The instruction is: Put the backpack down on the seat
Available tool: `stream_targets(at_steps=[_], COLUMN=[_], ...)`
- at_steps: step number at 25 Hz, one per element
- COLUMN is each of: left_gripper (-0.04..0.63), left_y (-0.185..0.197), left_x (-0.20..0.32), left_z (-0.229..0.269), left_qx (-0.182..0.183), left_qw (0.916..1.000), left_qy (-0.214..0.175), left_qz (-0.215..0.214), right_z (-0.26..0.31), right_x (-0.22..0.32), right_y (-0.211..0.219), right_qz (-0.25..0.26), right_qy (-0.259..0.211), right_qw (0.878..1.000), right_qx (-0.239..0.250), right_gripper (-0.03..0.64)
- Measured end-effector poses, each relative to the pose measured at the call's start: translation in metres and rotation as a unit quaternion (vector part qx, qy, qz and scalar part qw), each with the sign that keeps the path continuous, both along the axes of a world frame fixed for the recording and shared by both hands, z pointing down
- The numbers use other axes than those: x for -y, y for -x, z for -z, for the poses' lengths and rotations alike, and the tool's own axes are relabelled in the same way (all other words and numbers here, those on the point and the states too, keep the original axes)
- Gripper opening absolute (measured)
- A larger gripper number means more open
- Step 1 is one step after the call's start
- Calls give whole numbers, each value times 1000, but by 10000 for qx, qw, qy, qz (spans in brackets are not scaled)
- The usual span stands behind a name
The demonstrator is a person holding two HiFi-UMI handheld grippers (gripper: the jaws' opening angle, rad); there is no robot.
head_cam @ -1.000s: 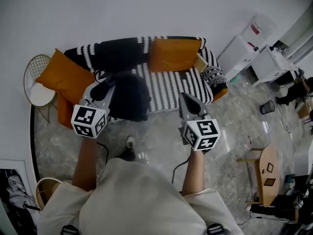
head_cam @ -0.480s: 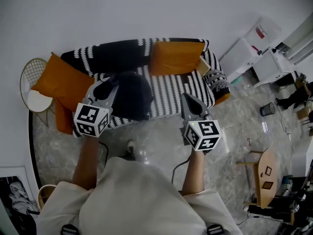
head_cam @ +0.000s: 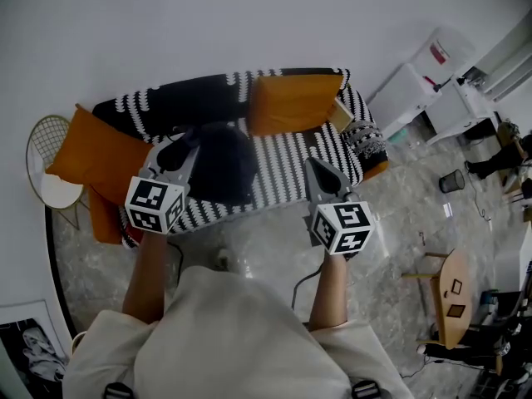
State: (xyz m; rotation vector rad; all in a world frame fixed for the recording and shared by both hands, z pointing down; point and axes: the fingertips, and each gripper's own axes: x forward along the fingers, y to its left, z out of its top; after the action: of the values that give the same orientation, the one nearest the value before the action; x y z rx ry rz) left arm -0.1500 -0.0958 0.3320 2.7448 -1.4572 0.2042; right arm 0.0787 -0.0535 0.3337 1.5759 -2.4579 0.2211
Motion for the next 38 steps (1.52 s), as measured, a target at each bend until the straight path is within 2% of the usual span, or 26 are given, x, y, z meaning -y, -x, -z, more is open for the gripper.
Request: stream_targets(at_steps=[13,22,31,38], left_gripper=[78,78,78,78], left_y=[3,2,-13,-28], left_x=[68,121,185,242], left_z=[-18,-44,-72,-95], left_qx=[41,113,208,197], left_qw=[9995,9990,9977,9958], left_qy=[186,388,646,891], left_qz=[-249,-188,-21,58], right_z=[-14,-35,-40,-60], right_x=[60,102,170,232], right_y=[10,9,-14,-31], right_qz=[-220,-232,-224,-136], right_qy=[164,363,340,502], right_qw=[9996,9991,9991,9986], right_qx=[12,12,74,81], right_gripper=[6,6,6,6])
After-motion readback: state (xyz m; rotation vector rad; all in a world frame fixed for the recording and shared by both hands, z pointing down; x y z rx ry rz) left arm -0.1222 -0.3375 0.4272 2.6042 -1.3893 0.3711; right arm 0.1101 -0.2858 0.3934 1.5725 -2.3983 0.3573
